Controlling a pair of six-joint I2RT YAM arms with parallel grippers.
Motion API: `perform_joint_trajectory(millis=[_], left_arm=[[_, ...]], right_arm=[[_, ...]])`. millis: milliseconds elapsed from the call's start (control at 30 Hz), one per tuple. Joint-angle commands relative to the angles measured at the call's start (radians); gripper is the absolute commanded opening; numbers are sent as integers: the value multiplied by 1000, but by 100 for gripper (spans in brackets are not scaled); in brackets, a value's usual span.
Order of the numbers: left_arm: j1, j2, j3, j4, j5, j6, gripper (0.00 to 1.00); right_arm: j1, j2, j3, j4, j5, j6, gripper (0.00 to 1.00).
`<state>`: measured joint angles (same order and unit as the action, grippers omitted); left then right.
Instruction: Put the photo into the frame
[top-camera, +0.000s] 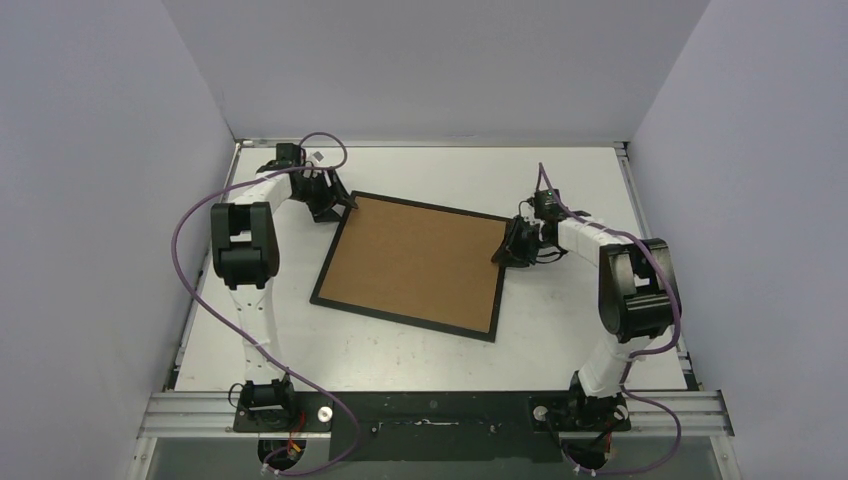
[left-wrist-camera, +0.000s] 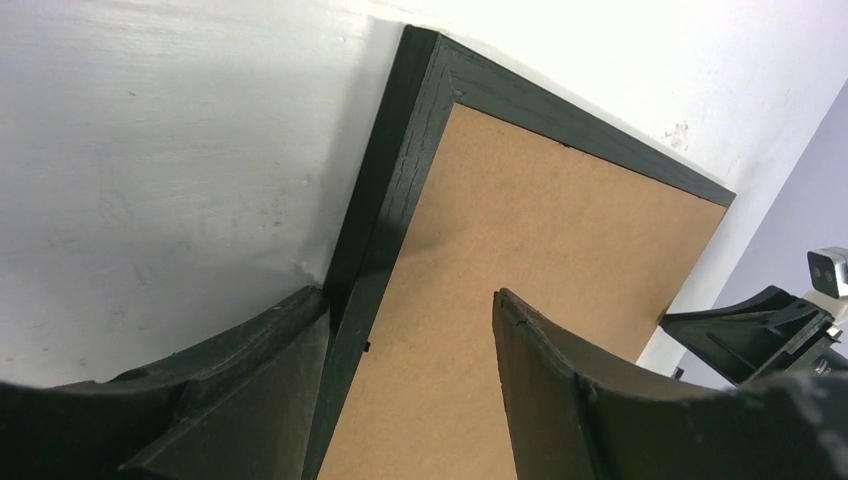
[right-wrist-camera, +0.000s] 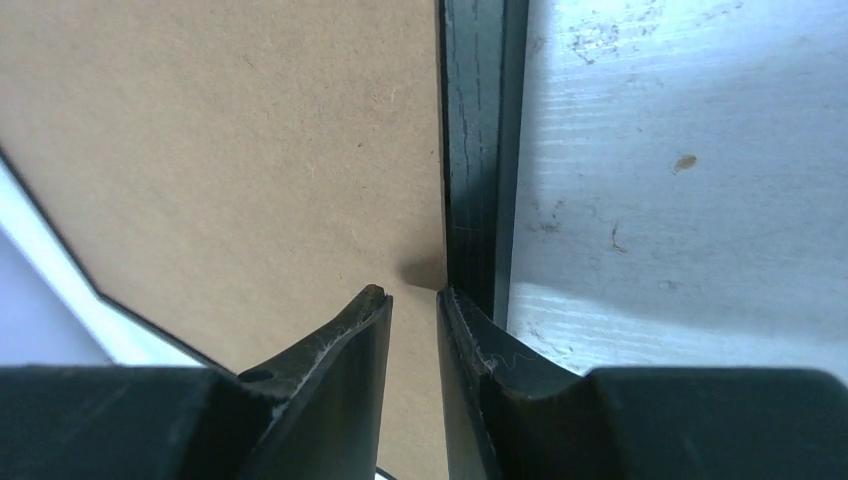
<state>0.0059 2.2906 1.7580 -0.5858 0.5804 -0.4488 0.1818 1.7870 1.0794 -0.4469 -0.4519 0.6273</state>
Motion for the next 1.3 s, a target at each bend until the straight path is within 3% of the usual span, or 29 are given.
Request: perform_joint_trajectory(millis=[0,133,400,500,900,1267], left_arm=[[-42,28,-42,-86,16,-15,59],[-49,36,-43,-86,26,-19,58],[-52,36,-54,-69,47,-32,53],[-53,35,-66,-55,56,-43,52],[-52,42,-66,-48,38,-41,50],[-40,67,-41,-57,29,-42,50]], right_arm=[[21,93,-105,338,-152,131,25],[14,115,-109,373,-140,151,24],[68,125,-61,224,-38,16,0],[101,113,-58,230,-19,-3,0],[75,-53,-75,536,-148,158,0],[65,-162,-43,571,-177,198,0]])
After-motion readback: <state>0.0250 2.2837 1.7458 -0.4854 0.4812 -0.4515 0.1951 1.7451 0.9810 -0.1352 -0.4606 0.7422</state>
